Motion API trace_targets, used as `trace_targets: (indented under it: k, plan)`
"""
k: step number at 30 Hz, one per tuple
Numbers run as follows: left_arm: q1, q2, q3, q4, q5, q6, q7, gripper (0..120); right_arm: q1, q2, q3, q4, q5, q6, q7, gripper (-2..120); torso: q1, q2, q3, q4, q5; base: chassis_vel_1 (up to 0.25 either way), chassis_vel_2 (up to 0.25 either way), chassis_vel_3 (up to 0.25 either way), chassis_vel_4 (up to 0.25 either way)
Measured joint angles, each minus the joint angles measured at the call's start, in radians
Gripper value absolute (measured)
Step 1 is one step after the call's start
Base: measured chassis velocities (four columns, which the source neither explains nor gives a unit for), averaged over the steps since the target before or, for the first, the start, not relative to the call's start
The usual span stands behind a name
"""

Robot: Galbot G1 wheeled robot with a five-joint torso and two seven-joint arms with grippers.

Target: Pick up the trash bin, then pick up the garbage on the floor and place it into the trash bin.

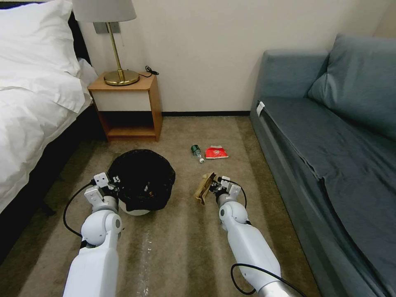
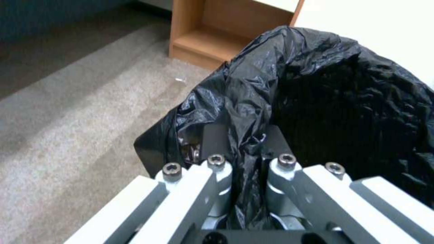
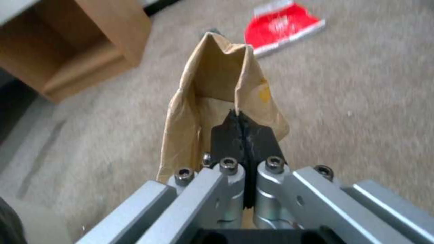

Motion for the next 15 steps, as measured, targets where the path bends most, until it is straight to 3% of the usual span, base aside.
trace_targets:
  k: [5, 15]
  plan:
    - [0.001, -0.005, 0.000, 0.014, 0.001, -0.005, 0.000, 4, 0.032, 0.000, -0.016, 0.041, -0.023, 0.031, 0.008, 0, 0.000, 0.000, 0.000, 0.0000, 0.0000, 0.000, 0.000, 0.000, 0.000]
    - [-0.003, -0.008, 0.004, 0.033, 0.008, -0.012, 0.003, 4, 0.052, 0.000, -0.088, 0.198, 0.019, 0.009, 0.034, 0, 0.000, 0.000, 0.000, 0.0000, 0.0000, 0.000, 0.000, 0.000, 0.000]
